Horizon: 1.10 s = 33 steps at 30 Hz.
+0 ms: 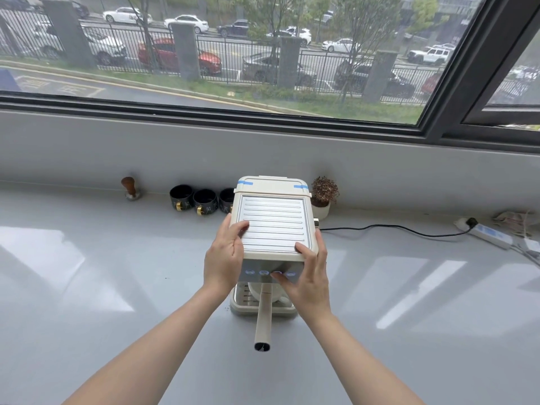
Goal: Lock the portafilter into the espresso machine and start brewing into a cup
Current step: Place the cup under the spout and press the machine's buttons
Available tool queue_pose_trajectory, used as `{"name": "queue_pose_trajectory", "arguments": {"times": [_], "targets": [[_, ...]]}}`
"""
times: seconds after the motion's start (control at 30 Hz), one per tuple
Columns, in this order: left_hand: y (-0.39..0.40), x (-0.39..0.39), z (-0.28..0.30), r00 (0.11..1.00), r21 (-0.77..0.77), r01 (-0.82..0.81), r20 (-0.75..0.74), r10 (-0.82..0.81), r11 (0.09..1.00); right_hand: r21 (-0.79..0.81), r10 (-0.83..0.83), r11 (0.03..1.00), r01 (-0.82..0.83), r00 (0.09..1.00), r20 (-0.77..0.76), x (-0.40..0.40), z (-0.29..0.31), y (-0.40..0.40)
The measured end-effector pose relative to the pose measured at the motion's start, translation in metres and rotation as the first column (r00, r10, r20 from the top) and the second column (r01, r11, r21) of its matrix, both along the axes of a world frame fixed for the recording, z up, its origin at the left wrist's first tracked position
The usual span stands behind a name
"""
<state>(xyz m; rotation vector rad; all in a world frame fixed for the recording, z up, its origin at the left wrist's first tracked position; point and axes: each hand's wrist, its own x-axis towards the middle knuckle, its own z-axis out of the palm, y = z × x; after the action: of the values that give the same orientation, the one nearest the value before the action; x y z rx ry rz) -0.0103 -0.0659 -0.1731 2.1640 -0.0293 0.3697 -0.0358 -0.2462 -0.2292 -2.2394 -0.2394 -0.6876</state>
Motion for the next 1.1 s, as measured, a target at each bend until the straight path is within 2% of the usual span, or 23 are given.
{"name": "queue_pose_trajectory", "arguments": {"times": [0.6,1.1], "targets": [[-0.0006,0.0018,-0.0043,1.0,-0.008,-0.021,-0.019,0.021,1.0,0.022,-0.027,0.999,0.027,1.0,0.016,0.001,-0.0032,0.0012],[-0.0027,-0.0016,-0.001,0.999,-0.014,-0.046,0.003,0.046,0.999,0.008,0.019,1.0,-0.019,1.0,0.025,0.0005,-0.003,-0.0023]]}}
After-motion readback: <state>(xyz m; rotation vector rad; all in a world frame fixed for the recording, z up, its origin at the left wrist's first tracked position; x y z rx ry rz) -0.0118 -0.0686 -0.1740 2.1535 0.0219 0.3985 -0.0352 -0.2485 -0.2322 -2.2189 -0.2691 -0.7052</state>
